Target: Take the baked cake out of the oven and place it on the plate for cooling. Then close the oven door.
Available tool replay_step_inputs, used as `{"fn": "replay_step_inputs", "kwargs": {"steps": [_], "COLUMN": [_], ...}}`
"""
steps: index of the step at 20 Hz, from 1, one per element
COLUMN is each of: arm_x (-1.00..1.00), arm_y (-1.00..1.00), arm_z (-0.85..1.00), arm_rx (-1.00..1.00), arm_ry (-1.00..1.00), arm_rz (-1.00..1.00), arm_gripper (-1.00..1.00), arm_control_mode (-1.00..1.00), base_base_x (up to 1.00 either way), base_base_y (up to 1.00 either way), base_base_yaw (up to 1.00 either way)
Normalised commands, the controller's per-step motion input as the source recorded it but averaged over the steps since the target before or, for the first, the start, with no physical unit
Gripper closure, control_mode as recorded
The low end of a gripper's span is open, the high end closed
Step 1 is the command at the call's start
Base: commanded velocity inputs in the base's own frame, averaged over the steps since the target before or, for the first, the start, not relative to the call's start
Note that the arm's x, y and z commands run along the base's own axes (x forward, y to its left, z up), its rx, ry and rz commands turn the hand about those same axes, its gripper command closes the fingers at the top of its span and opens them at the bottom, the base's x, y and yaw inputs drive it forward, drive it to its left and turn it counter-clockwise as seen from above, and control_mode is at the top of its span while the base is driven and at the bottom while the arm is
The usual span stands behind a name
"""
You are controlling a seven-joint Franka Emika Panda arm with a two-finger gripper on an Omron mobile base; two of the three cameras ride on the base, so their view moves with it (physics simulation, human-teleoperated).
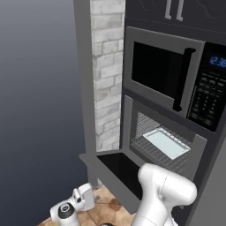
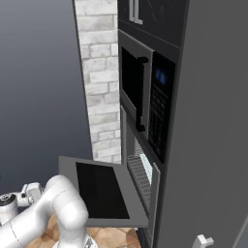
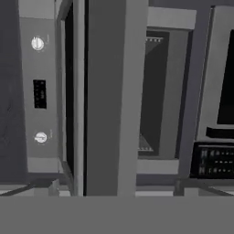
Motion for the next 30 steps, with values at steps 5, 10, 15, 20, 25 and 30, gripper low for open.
{"fn": "replay_step_inputs", "kwargs": {"steps": [5,10,15,20,25,30], "arm_x": [0.45,0.35,0.3,0.32,0.26,0.17], "arm_y": [0.02,0.04,0.0,0.0,0.0,-0.01], "arm_z": [-0.68,-0.67,-0.61,-0.47,-0.08,0.15], "arm_rx": [0.0,-0.01,-0.11,-0.19,-0.25,-0.3], "arm_ry": [0.04,0.02,0.0,-0.01,-0.11,-0.26], "arm_rz": [0.0,0.0,-0.02,-0.07,-0.17,-0.26], "arm_gripper": [-1.0,-1.0,-1.0,-1.0,-1.0,-1.0], "arm_control_mode": [-1.0,-1.0,-1.0,-1.0,-1.0,-1.0], "base_base_x": [0.0,0.0,0.0,0.0,0.0,0.0], "base_base_y": [0.0,0.0,0.0,0.0,0.0,0.0], "base_base_yaw": [0.0,0.0,0.0,0.0,0.0,0.0]}}
